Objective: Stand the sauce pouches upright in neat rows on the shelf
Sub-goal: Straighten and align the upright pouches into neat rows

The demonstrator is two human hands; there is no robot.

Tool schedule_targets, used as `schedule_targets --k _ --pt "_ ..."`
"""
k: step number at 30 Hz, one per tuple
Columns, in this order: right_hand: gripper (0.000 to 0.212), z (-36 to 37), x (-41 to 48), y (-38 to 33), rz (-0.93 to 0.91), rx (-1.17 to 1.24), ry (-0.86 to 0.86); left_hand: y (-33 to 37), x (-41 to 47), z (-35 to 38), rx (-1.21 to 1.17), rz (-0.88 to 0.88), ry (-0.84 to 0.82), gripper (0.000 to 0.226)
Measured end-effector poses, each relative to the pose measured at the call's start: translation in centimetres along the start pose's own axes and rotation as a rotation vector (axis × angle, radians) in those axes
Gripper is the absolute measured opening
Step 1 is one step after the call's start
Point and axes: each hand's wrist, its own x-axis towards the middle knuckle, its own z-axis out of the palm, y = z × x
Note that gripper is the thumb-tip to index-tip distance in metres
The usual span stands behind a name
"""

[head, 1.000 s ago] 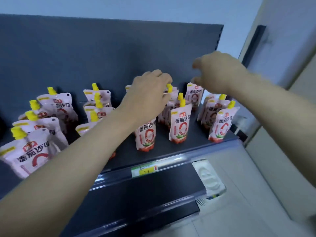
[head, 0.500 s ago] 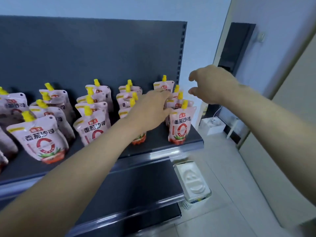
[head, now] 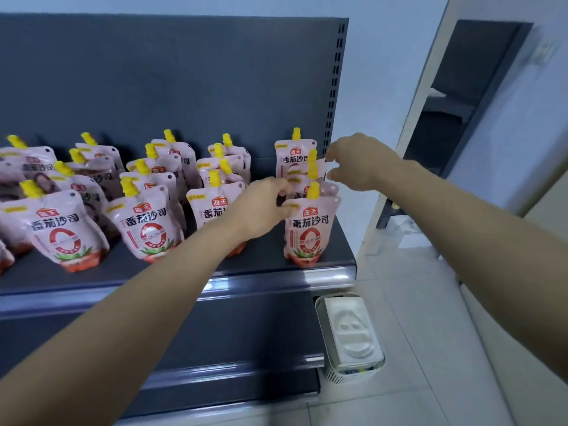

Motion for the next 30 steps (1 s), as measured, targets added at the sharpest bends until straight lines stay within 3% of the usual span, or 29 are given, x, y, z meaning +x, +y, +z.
schedule_targets --k 6,9,12,13,15,18,30 --pt "0.032 2.4 3.3 1.0 0.025 0.075 -0.066 -1.3 2.5 1.5 -0.095 -0.021 -0.152 0.024" --pt "0.032 3.4 4.5 1.7 -0.005 0.267 -0.185 -1.9 3.4 2.1 -0.106 -0.026 -0.229 0.009" --pt "0.017 4.2 5.1 2.1 -0.056 0.441 -0.297 -2.5 3.8 2.4 -0.106 -0.049 -0.260 0.018" --pt "0.026 4.4 5.3 2.2 -0.063 0.455 -0.306 -2.7 3.9 2.4 -0.108 -0.051 -0.260 0.020" --pt "0.039 5.0 5.8 2.3 -0.067 0.429 -0.320 -3.1 4.0 2.4 -0.117 -0.050 -0.261 0.021" --pt "0.017 5.7 6.7 2.3 -0.139 0.388 -0.337 -3.5 4.2 2.4 -0.127 -0.052 -0.255 0.021" --pt "0.029 6.5 9.2 3.1 -0.272 0.350 -0.299 -2.4 4.9 2.6 -0.180 -0.151 -0.241 0.011"
